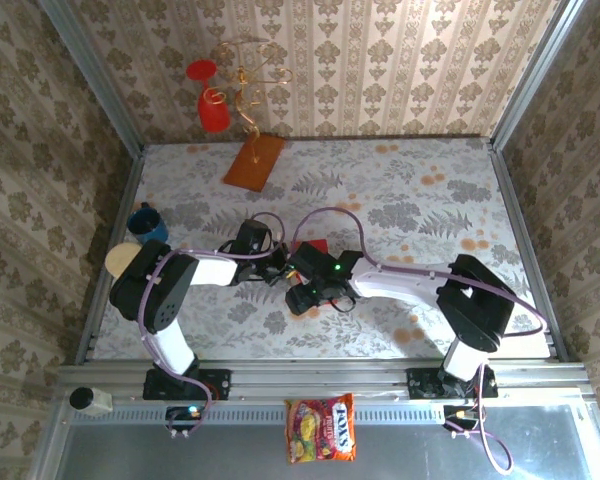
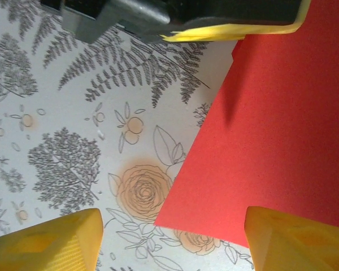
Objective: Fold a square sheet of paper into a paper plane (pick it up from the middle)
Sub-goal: Third fold the triangle at the center of the table.
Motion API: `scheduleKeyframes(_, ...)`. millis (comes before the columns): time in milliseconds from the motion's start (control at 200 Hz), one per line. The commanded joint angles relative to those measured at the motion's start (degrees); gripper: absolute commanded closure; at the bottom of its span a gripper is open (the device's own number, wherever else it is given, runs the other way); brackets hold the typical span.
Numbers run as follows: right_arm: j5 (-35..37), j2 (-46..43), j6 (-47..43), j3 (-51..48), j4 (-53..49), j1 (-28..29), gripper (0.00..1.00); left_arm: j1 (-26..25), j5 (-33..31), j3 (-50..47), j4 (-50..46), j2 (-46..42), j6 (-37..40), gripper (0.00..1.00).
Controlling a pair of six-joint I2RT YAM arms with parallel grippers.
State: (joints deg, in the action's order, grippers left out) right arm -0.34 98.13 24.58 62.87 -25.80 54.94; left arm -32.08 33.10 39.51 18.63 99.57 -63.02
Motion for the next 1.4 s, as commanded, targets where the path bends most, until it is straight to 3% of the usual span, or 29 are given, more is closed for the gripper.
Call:
scheduleKeyframes(0, 3.48, 1.69, -1.59, 1.72, -2.76, 0.53, 0.34, 0.52, 1.18, 1.42, -0.71, -0.95, -0.34, 1.00)
scheduleKeyframes(275, 4.14, 2.87, -2.47, 2.94, -3.34, 0.54, 0.44, 0.60, 1.44, 1.40, -0.49, -0.54, -0.11, 1.00)
scheduleKeyframes(835, 4.72, 1.45, -3.48, 3.58, -4.69, 0.52, 1.00, 0.87, 1.94, 1.54, -0.11, 0.11, 0.75, 1.00)
scheduleKeyframes(990, 3.50, 1.04, -4.15, 3.37, -4.65, 0.37, 1.00, 1.74, 1.59, 2.99, -4.53, -1.52, 4.73, 1.00)
scheduleKeyframes(1265, -0.48, 0.44, -4.60, 1.62, -2.95, -0.44, 1.00, 4.77, -0.86, 6.98, -17.98, -7.75, 14.24, 0.78)
scheduleKeyframes(1395, -1.66, 0.34, -4.58, 1.14, -2.42, -0.71, 1.00, 5.14, -0.70, 10.06, -21.34, -8.07, 17.11, 0.75)
